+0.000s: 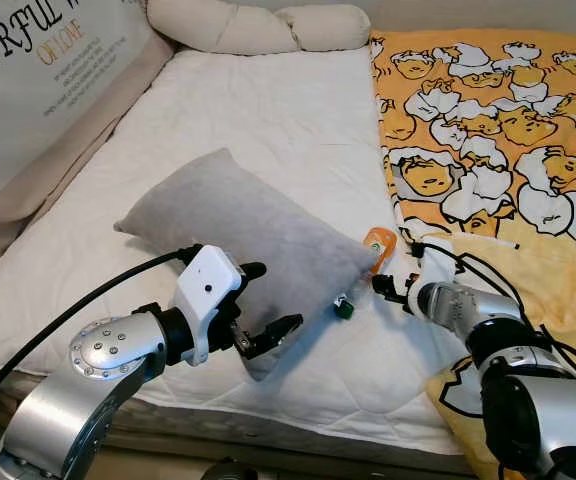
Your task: Clean up the room
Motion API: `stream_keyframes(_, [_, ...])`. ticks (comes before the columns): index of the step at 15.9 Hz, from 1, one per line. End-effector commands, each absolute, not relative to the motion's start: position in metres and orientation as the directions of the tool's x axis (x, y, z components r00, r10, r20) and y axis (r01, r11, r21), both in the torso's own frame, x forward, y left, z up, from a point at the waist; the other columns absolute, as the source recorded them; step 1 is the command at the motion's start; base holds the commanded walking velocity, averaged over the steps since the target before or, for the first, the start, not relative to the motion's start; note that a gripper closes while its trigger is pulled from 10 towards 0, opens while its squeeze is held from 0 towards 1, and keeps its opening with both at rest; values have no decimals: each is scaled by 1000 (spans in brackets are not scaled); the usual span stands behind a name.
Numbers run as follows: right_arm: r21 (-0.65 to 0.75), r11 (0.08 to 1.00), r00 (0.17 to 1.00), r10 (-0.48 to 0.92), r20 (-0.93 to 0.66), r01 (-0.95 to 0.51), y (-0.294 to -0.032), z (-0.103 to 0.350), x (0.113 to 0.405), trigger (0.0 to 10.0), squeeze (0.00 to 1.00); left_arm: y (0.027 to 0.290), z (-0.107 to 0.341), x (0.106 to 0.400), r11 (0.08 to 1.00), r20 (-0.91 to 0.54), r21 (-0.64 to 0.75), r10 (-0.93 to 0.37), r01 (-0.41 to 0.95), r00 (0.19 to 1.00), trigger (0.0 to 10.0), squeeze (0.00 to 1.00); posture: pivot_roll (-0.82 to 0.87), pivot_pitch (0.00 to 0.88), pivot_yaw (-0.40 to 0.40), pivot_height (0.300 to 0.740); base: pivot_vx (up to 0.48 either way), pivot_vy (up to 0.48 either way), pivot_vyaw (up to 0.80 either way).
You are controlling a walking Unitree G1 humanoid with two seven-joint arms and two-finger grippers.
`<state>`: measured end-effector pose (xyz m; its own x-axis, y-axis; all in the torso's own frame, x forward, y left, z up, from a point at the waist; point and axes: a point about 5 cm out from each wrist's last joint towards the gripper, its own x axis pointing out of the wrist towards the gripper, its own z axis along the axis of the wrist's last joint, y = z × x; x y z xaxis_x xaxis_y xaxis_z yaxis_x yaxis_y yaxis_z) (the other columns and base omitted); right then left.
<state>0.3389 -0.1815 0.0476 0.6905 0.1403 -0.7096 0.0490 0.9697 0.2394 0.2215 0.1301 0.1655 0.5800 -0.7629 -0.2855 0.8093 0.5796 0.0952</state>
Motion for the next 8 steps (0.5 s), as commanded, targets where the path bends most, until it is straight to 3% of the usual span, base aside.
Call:
stream_keyframes(1, [209, 978, 680, 134, -720, 29, -174, 46, 339, 10000, 0, 128, 168, 221, 565, -289, 104, -771, 819, 568, 10000, 0, 100, 58, 46, 740, 0, 0, 0])
stream_keyframes(8, [275, 961, 775, 158, -612, 21, -147, 70, 361, 10000, 0, 132, 171, 215, 557, -305, 113, -768, 822, 563, 10000, 0, 137, 97, 46, 740, 0, 0, 0])
